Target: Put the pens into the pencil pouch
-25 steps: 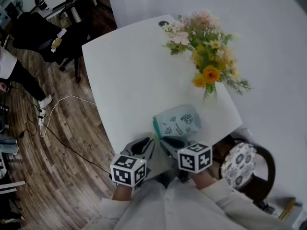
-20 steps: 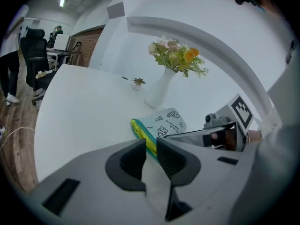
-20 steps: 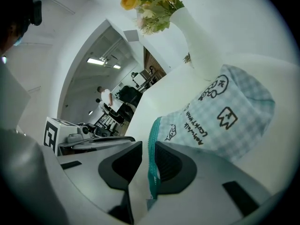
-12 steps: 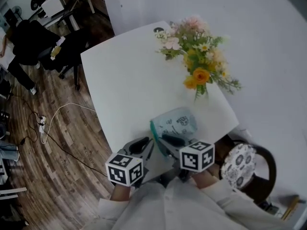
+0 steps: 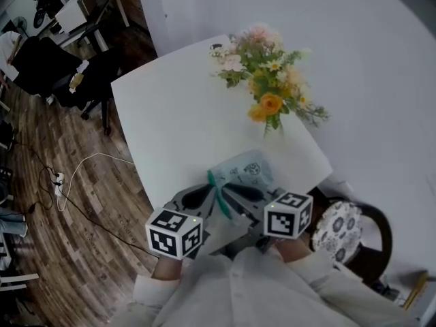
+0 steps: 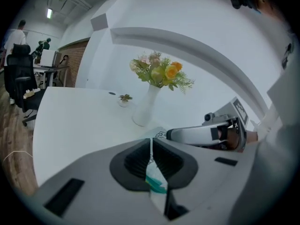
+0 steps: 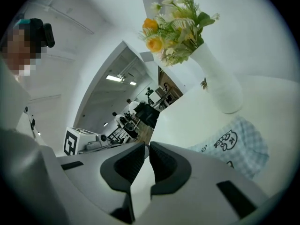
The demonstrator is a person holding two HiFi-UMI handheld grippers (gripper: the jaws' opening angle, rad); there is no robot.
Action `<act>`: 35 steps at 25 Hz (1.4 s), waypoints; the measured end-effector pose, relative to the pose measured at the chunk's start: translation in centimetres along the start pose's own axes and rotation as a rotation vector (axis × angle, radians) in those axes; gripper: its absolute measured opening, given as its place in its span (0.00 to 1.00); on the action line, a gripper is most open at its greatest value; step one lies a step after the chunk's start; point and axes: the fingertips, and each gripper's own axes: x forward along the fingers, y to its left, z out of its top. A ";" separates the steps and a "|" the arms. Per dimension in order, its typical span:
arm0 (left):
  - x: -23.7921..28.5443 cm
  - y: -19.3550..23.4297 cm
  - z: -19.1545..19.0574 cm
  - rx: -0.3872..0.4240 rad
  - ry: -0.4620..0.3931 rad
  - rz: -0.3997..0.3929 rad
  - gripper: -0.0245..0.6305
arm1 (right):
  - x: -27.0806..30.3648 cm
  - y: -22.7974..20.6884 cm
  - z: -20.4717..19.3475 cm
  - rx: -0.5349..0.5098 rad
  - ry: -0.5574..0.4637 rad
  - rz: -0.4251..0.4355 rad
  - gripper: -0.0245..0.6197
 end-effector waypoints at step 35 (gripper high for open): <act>-0.7 -1.7 0.9 0.047 -0.036 0.046 0.05 | -2.0 1.3 2.1 -0.176 -0.042 -0.054 0.07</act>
